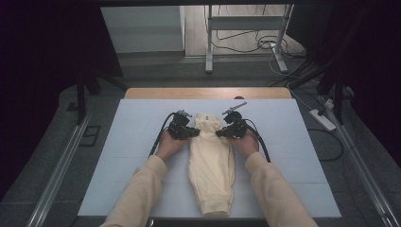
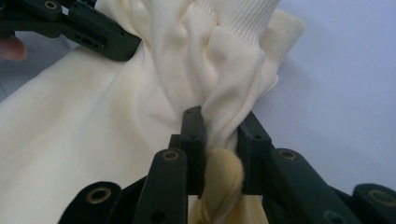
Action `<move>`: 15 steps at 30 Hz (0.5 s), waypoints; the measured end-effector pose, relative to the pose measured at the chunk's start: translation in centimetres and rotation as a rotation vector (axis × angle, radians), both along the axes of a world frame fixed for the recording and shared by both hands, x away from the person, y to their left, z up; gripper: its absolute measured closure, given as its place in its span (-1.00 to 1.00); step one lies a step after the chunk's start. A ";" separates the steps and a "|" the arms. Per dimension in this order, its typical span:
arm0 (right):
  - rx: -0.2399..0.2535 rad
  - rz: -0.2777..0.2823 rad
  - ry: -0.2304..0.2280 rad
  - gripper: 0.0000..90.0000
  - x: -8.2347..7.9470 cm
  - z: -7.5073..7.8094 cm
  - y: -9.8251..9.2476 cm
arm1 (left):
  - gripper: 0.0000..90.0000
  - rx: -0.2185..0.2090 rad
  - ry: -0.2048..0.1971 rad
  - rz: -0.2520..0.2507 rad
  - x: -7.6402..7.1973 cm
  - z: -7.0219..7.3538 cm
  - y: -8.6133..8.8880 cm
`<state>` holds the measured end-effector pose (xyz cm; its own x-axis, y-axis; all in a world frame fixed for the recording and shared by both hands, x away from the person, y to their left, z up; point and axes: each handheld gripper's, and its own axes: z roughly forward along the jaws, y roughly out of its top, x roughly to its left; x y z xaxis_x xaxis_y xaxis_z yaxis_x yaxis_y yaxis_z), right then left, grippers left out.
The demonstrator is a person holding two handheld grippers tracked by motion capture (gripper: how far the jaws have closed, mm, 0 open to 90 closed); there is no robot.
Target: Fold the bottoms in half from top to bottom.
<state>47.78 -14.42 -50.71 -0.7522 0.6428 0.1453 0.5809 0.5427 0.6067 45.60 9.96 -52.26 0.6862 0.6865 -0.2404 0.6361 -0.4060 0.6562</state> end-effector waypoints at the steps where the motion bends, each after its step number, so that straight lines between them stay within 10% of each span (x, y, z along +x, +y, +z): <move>1: 0.000 0.002 -0.010 0.67 -0.1 0.2 -0.1 | 0.81 -0.004 -0.009 -0.002 -0.1 0.2 -0.1; 15: 0.020 -0.001 -0.093 0.67 -1.2 2.9 -1.1 | 0.82 -0.049 -0.085 -0.035 -0.8 3.2 -0.1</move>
